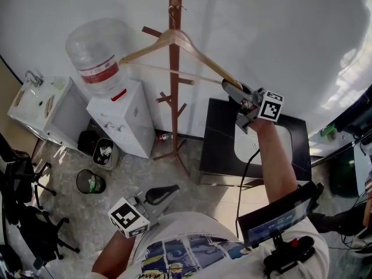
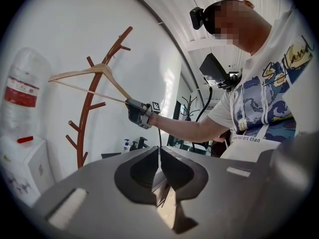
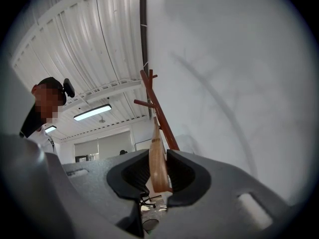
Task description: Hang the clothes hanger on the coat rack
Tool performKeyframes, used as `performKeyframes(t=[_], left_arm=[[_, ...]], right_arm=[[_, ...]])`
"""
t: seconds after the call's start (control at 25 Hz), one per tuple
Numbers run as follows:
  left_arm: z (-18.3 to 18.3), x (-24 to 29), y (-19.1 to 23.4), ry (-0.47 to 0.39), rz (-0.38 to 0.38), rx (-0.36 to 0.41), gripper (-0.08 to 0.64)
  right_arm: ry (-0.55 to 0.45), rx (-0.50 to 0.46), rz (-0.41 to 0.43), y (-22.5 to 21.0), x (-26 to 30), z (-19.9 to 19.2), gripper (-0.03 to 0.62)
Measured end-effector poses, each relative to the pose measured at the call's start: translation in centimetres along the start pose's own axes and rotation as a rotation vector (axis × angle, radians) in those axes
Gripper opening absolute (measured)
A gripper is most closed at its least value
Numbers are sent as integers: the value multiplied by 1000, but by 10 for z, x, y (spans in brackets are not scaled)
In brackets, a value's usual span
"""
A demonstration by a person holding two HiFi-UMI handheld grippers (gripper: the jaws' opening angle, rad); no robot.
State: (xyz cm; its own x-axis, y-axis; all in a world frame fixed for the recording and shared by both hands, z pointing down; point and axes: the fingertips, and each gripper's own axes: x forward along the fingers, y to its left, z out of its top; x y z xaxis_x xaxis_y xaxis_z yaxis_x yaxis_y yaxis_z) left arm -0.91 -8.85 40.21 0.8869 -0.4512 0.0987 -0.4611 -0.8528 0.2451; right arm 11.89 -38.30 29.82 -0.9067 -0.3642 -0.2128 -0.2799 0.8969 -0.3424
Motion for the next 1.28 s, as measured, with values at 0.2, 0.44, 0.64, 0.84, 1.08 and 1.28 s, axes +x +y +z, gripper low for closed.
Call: performKeyframes(t=[0.2, 0.44, 0.64, 0.84, 1.08, 1.28], left_arm=[[-2, 0, -7, 4, -22, 9, 17], [-4, 0, -19, 7, -33, 3, 17], [-12, 1, -28, 23, -68, -8, 17], [-20, 2, -36, 32, -101, -16, 17], [-21, 0, -40, 35, -137, -23, 17], [-24, -8, -36, 33, -155, -31, 17]], right_arm=[[8, 2, -35, 1, -13, -3, 75], [29, 19, -69, 7, -34, -13, 80], [41, 54, -108, 18, -58, -31, 80], [83, 17, -212, 26, -91, -53, 83], [147, -66, -330, 50, -115, -80, 83], [240, -170, -411, 88, -118, -118, 83]])
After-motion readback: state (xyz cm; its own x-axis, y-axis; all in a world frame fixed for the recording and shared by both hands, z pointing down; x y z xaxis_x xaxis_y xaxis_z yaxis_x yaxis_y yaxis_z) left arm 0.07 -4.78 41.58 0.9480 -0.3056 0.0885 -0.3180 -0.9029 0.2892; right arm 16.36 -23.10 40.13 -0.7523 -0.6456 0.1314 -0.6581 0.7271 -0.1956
